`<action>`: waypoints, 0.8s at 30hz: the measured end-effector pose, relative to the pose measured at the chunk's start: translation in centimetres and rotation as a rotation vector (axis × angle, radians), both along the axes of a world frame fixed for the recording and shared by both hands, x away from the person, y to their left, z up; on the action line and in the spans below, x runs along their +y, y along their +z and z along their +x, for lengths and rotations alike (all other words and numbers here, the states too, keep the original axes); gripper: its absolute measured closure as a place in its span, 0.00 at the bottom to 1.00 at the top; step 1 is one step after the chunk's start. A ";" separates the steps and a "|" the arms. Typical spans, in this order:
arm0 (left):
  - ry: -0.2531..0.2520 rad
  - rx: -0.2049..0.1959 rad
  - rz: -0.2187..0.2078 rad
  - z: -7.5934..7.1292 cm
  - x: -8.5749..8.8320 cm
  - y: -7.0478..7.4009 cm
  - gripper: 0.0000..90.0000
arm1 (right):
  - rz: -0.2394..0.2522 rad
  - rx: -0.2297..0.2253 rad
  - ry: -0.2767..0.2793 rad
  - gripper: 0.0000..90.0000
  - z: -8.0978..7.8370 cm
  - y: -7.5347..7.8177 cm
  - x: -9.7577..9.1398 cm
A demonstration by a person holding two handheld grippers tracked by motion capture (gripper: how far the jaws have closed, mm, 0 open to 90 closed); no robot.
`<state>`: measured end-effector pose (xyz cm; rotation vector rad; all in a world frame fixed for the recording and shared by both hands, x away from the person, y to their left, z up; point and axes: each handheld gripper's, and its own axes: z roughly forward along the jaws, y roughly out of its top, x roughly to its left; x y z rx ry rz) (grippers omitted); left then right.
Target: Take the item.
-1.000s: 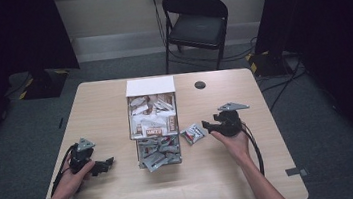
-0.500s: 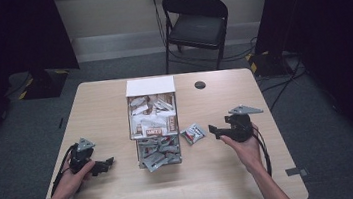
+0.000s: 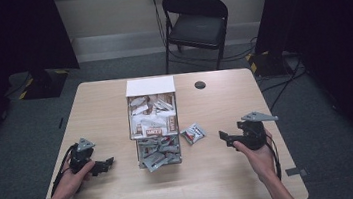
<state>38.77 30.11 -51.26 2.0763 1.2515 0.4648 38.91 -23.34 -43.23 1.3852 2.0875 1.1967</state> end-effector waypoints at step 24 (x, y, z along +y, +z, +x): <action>0.000 0.000 0.000 0.0 0.0 0.0 0.00 | -0.152 0.135 -0.139 0.20 -3.0 -4.6 -5.2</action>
